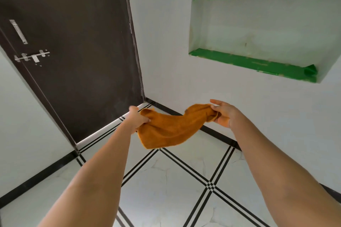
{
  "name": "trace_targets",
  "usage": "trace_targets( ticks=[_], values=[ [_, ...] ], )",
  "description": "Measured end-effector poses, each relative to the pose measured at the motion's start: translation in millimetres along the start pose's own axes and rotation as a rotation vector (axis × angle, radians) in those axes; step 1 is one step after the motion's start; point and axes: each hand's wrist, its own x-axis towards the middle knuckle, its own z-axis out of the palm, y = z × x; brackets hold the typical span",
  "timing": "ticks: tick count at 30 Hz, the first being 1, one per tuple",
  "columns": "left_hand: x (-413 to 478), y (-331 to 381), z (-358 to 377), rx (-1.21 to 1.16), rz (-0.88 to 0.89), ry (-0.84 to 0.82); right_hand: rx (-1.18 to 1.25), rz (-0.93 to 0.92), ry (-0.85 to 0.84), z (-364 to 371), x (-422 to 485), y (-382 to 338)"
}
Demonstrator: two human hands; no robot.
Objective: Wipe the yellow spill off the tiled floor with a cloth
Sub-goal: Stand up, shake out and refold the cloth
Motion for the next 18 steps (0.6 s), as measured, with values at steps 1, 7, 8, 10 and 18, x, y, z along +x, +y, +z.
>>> trace_targets(
  ticks=[1,7,8,10,18],
  values=[
    [3,3,-4,-0.052,-0.007,0.071,0.015,-0.004,0.009,-2,1,-4],
    [8,18,-20,-0.101,0.042,-0.201,-0.180,-0.016,-0.091,-4,-2,-16],
    [7,20,-20,-0.012,0.065,-0.268,-0.251,-0.026,-0.065,-3,-2,-17],
    [6,22,-21,0.272,0.132,-0.306,-0.399,-0.062,0.015,-1,0,-15],
    [11,19,-17,0.472,0.261,-0.029,-0.893,-0.155,0.237,-2,11,-10]
  ],
)
